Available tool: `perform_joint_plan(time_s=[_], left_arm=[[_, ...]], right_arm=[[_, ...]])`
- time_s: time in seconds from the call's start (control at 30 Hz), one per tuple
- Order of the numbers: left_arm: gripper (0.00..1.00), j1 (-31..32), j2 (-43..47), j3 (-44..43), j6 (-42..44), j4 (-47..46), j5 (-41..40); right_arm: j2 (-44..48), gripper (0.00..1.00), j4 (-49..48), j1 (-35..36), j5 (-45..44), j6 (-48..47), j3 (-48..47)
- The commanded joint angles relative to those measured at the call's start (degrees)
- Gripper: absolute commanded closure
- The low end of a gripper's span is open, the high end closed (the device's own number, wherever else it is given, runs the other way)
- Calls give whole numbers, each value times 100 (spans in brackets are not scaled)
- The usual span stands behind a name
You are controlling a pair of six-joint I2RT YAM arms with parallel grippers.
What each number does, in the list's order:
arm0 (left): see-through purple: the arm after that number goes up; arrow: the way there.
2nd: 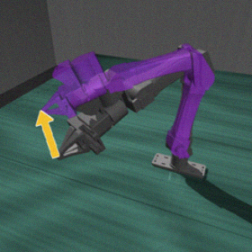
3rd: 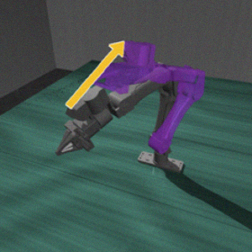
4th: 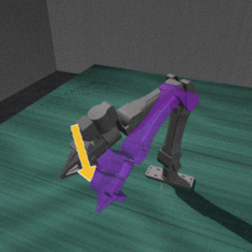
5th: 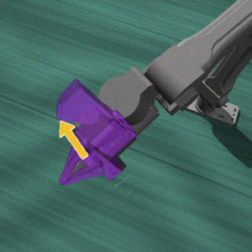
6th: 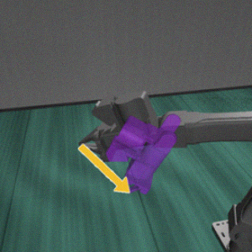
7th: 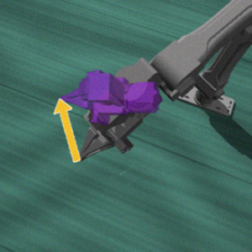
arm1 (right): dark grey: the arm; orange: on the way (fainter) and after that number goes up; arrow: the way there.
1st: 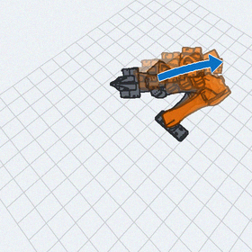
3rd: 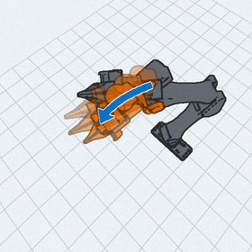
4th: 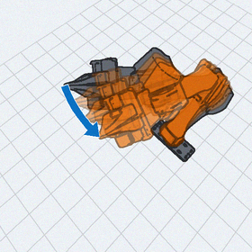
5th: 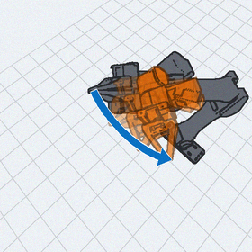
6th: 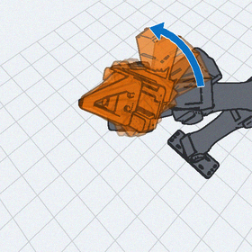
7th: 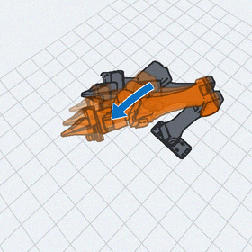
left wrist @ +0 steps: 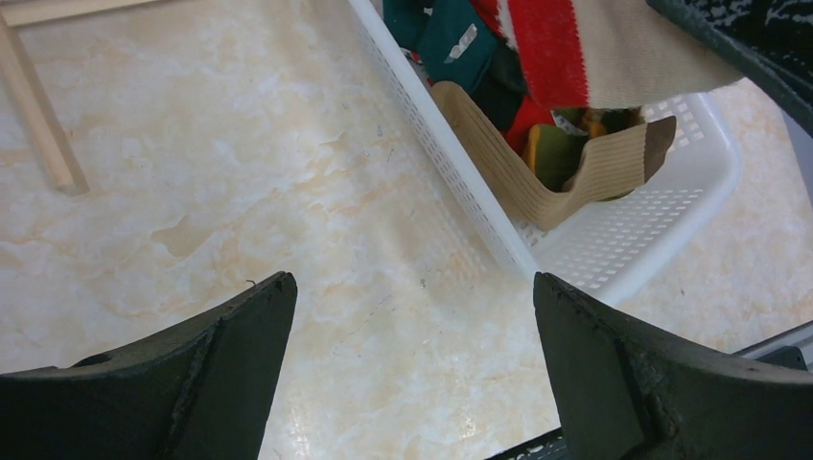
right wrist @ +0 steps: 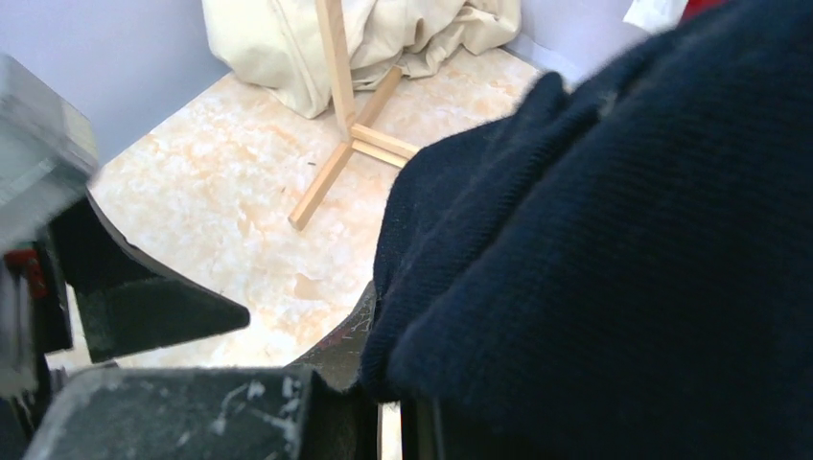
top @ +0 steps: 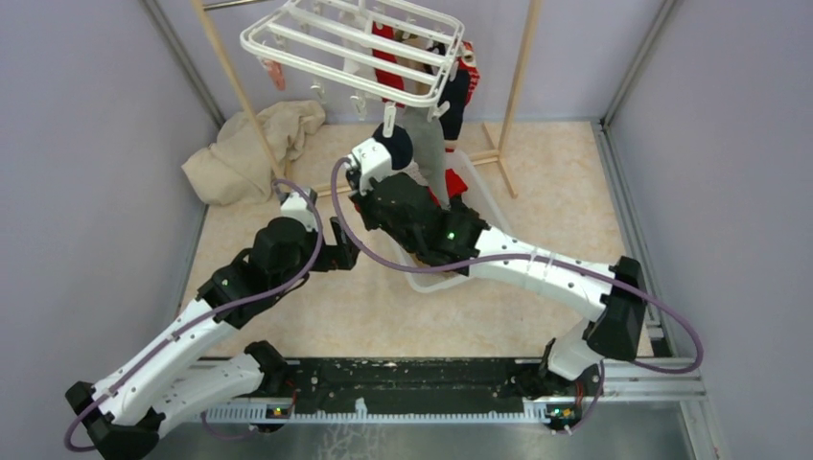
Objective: Remove the socks clipped to the hanger
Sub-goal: Adjust the hanger on the clothesline.
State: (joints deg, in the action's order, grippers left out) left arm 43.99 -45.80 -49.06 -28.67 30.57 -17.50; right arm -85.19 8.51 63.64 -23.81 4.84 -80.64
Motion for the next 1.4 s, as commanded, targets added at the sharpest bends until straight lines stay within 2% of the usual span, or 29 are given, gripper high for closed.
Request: perform_joint_plan(time_s=[0.0, 0.4, 0.7, 0.8, 0.83, 0.87, 1.07, 1.1, 1.2, 1.37], left_arm=[[1, 13, 106, -212, -16, 162, -160], [1, 13, 285, -218, -110, 581, -489], [1, 13, 560, -194, -295, 959, -597], [1, 13, 617, -182, -330, 1048, -629], [1, 13, 642, -176, -339, 1074, -646], [1, 13, 663, -179, -346, 1094, -660], [1, 13, 695, -235, -386, 1127, -633], [1, 13, 689, -236, -400, 1127, -632], [1, 13, 678, -227, -421, 1095, -604], [1, 13, 581, -235, -429, 1024, -536]], right_arm=[[-484, 100, 380, 331, -593, -216, -938], [-2133, 100, 1460, 474, -751, -257, -3054], [-3417, 100, 2332, 474, -343, -388, -5165], [-3649, 100, 2507, 475, -101, -452, -5548], [-3638, 95, 2519, 474, -30, -455, -5539], [-3592, 86, 2523, 474, -4, -449, -5472], [-2541, 22, 2131, 470, 50, -161, -4100], [-2328, 16, 2114, 466, 17, -106, -3844], [-1475, 14, 2071, 465, 22, 96, -3101], [60, 12, 1725, 465, 721, 486, -1622]])
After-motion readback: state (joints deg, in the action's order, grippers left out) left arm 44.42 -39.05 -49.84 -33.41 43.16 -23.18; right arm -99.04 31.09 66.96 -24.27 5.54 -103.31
